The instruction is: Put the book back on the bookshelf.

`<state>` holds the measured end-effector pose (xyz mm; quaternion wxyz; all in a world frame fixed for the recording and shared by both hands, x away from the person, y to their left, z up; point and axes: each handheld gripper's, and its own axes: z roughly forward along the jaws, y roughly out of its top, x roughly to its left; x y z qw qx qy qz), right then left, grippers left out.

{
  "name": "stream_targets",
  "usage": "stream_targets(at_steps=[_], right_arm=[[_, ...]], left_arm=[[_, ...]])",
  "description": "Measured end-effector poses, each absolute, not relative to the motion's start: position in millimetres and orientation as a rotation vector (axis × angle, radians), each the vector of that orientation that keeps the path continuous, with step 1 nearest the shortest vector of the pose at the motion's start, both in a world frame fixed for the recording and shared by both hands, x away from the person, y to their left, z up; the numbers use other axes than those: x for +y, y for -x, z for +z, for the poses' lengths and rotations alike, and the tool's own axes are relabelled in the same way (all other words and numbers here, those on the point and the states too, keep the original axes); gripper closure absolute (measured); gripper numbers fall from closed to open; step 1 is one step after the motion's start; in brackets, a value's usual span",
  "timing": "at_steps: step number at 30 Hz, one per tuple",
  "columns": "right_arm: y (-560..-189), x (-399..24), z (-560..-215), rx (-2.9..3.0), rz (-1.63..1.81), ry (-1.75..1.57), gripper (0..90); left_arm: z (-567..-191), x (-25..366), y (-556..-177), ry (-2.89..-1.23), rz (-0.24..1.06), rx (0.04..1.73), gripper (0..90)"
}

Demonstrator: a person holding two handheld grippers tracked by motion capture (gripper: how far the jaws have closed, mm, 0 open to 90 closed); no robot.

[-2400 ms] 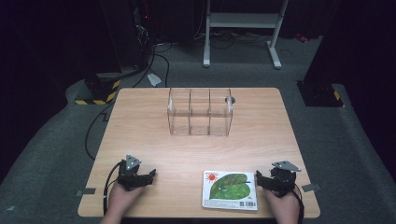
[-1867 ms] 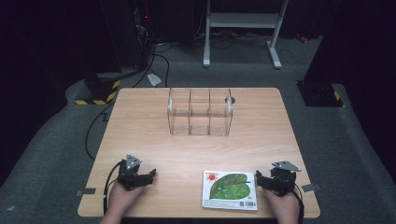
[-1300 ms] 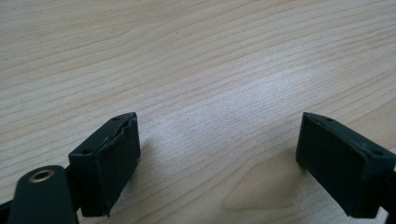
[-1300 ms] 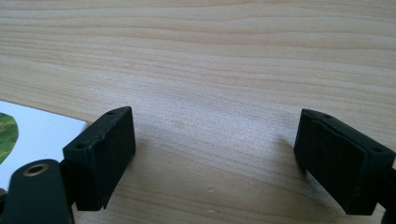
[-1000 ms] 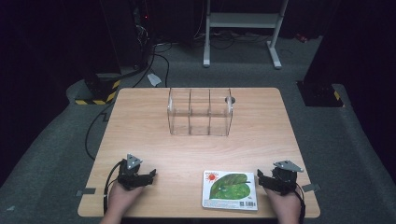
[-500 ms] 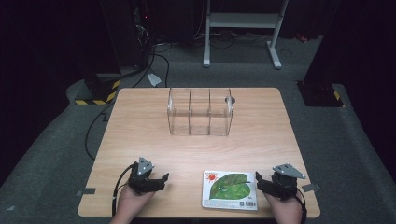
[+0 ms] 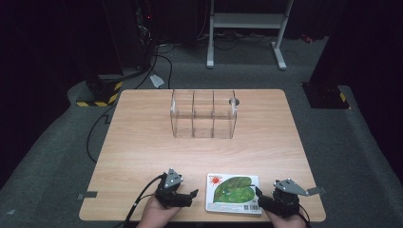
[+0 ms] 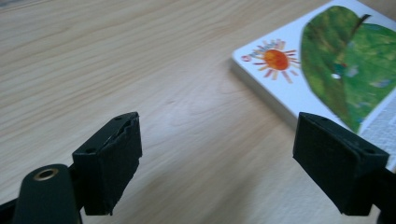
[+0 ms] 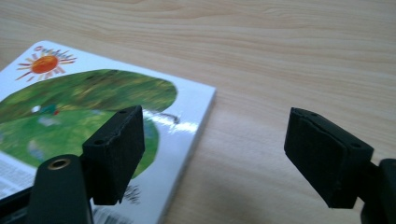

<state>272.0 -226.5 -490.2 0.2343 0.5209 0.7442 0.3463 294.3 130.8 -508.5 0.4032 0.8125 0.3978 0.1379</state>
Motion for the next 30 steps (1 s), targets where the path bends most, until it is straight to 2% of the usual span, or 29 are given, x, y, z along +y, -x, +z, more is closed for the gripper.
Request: stream_targets(at_steps=[12, 30], right_arm=[[-272.0, -207.0, -505.5, 2.144, 0.985, -1.483, 28.6], [-276.8, -187.2, -510.2, 2.165, 0.974, -1.514, 32.4]], left_arm=[[-520.4, 89.7, -290.2, -2.073, 0.213, 0.944, 20.0], [-522.8, 84.6, -291.5, -2.084, 0.2, 0.926, 28.5]])
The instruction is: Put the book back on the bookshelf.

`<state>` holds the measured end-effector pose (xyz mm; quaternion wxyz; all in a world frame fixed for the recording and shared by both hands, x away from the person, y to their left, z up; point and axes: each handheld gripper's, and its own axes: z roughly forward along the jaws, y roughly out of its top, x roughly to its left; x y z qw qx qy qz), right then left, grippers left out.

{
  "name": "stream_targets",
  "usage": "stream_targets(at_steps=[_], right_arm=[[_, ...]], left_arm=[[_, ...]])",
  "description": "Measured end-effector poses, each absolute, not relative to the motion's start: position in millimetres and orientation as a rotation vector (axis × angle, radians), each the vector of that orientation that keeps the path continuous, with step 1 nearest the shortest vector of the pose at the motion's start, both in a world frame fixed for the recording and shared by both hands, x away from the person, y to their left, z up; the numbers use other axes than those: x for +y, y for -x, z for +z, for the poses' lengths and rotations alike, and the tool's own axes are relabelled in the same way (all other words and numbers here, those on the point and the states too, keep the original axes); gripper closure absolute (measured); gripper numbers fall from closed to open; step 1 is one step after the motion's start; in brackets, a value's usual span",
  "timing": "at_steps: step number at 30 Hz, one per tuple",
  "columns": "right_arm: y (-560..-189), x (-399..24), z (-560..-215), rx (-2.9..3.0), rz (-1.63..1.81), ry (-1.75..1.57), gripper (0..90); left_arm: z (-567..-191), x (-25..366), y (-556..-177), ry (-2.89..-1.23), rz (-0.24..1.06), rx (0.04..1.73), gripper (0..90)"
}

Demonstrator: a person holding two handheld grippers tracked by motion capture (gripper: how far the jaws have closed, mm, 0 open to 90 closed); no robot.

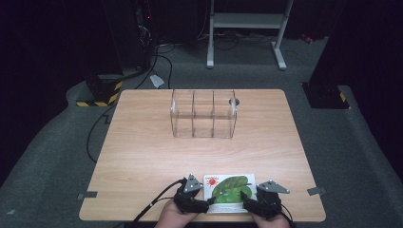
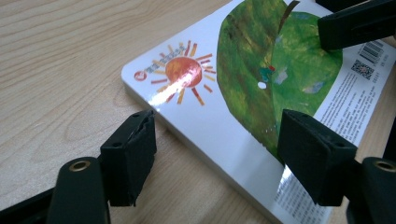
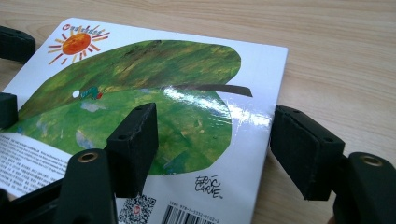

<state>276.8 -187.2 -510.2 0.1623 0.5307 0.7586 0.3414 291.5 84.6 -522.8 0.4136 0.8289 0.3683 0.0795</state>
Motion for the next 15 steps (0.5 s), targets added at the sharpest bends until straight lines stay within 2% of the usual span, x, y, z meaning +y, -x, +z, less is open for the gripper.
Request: stream_targets(at_steps=[15], right_arm=[[-284.8, -168.3, -510.2, 2.166, 0.967, -1.508, 32.4]], left_arm=[[-521.7, 95.9, -296.5, -2.074, 0.238, 0.973, 29.6]])
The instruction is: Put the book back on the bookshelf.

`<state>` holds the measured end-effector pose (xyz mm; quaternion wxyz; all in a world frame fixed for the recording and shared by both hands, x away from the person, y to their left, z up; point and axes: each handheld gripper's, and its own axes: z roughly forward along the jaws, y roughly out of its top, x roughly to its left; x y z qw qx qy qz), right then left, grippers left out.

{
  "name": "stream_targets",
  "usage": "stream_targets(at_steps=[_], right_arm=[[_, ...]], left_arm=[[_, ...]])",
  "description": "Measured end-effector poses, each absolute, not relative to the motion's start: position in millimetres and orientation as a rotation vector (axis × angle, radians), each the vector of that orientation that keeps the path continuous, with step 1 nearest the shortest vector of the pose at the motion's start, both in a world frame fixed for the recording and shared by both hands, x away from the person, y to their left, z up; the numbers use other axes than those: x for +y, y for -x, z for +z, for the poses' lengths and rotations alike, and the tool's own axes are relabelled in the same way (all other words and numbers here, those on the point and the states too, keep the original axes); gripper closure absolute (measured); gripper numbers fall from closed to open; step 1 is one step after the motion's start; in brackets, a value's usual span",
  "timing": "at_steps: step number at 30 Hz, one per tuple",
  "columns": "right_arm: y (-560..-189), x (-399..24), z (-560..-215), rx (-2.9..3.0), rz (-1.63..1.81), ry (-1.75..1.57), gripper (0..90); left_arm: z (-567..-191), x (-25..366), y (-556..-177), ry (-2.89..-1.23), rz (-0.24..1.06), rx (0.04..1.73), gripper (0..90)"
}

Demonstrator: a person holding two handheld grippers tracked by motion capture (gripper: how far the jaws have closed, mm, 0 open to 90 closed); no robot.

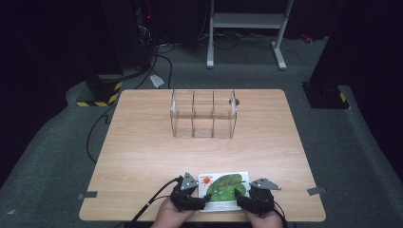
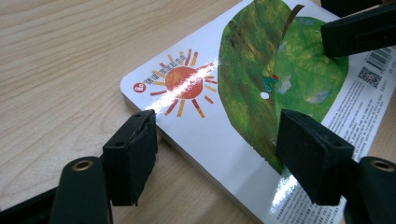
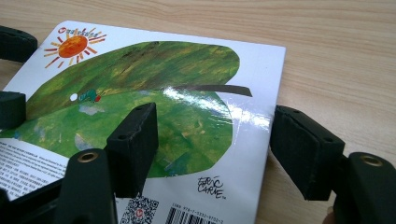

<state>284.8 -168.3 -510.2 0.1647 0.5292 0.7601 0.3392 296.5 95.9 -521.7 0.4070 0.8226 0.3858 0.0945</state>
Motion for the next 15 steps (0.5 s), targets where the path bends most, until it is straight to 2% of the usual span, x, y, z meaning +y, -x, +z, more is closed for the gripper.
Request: stream_targets(at_steps=[15], right_arm=[[-303.0, -142.6, -511.4, 2.173, 0.977, -1.48, 32.1]], left_arm=[[-521.4, 118.3, -310.9, -2.041, 0.287, 1.056, 31.5]])
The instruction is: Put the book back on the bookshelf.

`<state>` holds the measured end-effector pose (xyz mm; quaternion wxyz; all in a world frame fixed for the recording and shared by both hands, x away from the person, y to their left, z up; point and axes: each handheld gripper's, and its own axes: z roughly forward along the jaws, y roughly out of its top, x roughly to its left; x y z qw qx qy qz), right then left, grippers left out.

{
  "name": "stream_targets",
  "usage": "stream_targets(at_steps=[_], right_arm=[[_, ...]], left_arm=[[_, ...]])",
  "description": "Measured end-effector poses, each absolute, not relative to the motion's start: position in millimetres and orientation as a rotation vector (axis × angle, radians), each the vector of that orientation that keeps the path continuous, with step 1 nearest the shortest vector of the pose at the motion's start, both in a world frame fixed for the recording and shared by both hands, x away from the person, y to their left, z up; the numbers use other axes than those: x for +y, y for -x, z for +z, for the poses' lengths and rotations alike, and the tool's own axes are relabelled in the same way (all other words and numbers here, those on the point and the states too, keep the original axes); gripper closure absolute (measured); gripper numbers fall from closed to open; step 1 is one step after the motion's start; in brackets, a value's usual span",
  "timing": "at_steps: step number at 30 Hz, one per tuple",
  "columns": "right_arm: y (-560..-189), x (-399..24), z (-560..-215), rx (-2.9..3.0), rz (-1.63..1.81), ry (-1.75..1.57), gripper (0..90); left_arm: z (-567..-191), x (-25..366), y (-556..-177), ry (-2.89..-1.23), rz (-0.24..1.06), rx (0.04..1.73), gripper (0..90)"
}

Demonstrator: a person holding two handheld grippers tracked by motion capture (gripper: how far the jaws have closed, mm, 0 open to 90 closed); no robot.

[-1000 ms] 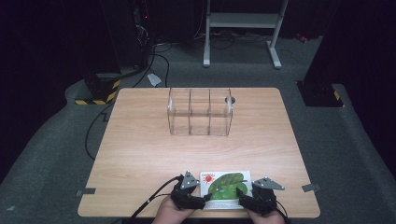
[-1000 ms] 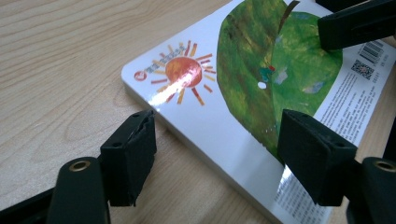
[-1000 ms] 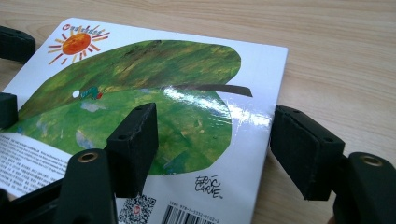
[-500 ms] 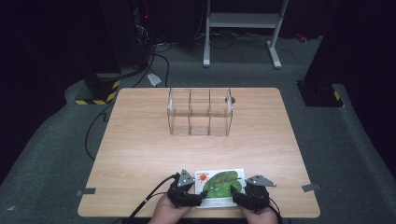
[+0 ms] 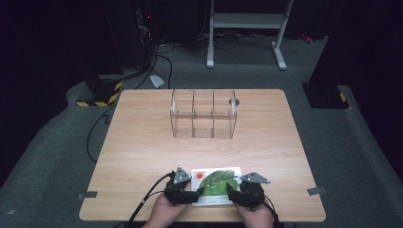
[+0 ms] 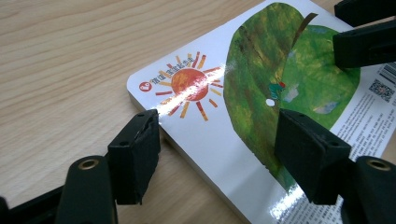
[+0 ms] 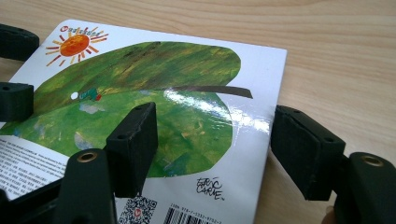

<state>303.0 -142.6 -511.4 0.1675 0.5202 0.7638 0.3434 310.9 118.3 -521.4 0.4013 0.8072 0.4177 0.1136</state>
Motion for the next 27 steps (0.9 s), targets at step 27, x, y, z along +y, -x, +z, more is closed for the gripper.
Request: stream_targets(at_steps=[27], right_arm=[[-354.9, -92.2, -511.1, 2.194, 0.96, -1.442, 29.6]], left_arm=[[-522.5, 150.5, -347.3, -1.965, 0.426, 1.16, 37.3]])
